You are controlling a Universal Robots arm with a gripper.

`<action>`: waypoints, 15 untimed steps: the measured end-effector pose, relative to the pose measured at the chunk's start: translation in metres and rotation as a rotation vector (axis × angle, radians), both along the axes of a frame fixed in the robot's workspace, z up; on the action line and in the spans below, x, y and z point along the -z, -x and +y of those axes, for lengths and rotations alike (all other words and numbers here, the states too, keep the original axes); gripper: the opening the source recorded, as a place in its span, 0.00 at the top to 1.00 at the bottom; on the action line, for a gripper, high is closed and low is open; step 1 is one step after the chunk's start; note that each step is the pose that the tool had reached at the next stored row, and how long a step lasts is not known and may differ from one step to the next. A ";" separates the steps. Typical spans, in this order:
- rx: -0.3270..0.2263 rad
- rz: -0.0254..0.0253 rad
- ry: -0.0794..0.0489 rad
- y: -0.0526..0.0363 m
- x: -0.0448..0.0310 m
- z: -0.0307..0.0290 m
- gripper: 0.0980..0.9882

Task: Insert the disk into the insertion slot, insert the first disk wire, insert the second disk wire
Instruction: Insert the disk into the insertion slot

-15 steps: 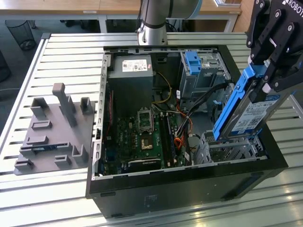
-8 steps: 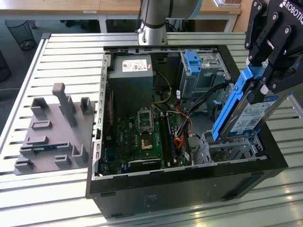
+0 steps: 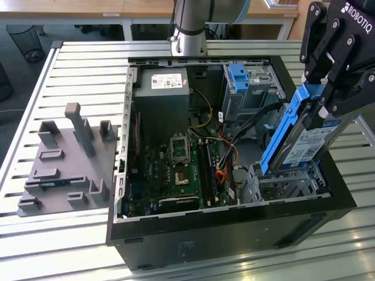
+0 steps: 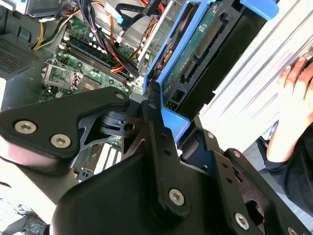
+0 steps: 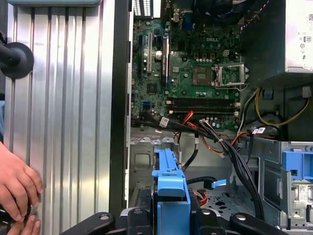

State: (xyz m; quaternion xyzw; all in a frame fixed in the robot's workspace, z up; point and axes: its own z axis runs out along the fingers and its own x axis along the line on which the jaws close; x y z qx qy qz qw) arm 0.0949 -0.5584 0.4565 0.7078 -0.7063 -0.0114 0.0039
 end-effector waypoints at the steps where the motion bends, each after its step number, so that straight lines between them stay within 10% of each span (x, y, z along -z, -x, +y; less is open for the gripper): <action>1: 0.001 0.0000 0.000 0.0005 0.0006 0.0003 0.70; 15: 0.004 0.0000 0.000 0.0021 0.0077 0.0039 0.70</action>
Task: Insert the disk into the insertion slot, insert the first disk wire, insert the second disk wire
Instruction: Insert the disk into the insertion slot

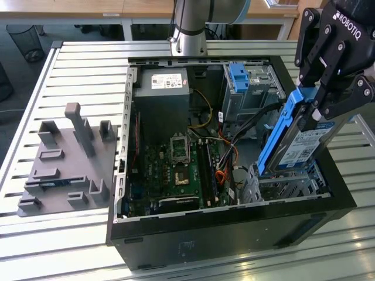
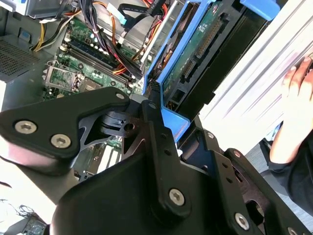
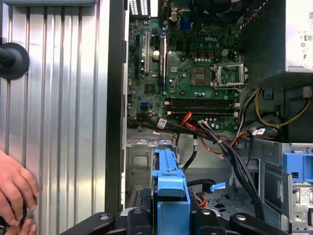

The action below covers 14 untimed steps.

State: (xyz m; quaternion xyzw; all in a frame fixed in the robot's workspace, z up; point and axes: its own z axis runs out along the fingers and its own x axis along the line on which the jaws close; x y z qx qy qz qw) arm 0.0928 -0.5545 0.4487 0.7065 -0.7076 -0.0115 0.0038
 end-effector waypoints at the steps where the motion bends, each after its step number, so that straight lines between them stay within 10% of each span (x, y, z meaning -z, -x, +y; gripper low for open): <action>1: 0.000 0.0000 0.000 0.0000 0.0005 0.0001 0.70; 14: 0.000 0.0000 -0.001 0.0000 0.0072 0.0004 0.70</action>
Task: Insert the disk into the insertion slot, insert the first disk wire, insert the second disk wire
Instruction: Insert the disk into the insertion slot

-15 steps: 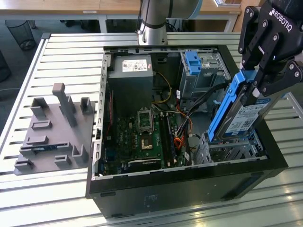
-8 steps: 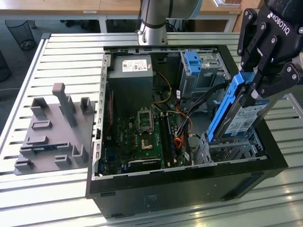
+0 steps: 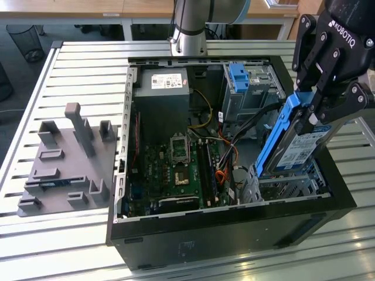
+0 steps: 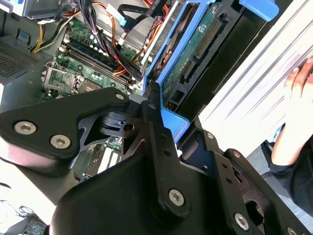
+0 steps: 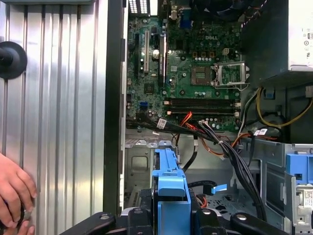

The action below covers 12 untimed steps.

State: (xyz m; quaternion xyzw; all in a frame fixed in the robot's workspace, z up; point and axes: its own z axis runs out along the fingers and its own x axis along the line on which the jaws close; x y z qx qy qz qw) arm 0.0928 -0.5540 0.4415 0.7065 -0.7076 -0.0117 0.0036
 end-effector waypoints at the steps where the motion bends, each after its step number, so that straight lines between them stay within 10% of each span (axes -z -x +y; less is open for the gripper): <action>1: 0.000 0.0000 0.000 0.0000 0.0005 0.0000 0.70; 12: 0.000 0.0000 0.000 0.0004 0.0073 0.0000 0.70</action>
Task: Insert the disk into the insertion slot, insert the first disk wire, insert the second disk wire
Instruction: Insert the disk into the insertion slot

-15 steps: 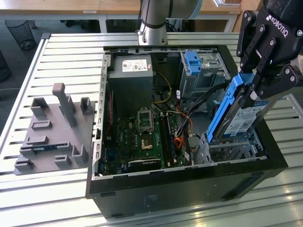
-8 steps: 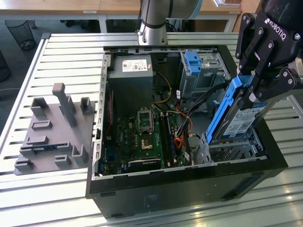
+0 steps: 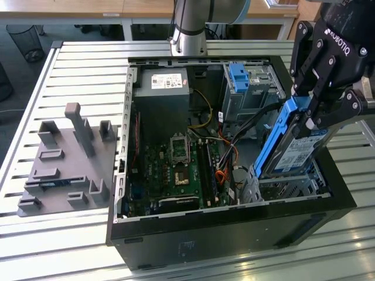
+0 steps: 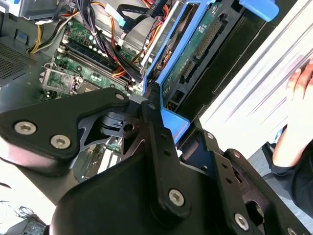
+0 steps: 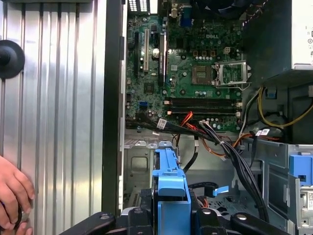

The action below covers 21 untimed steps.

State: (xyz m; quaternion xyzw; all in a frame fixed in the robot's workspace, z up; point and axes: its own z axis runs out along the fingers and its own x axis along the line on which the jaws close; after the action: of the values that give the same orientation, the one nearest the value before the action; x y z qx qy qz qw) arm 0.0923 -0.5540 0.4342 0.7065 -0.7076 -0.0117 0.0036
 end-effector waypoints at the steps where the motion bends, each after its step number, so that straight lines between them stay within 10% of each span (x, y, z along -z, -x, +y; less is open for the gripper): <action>1: 0.000 0.0000 0.000 0.0001 0.0008 0.0000 0.70; 21: 0.000 0.0001 0.000 0.0010 0.0154 0.0000 0.70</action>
State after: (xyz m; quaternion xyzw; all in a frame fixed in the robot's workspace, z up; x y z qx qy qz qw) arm 0.0913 -0.5540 0.4188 0.7065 -0.7076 -0.0117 0.0036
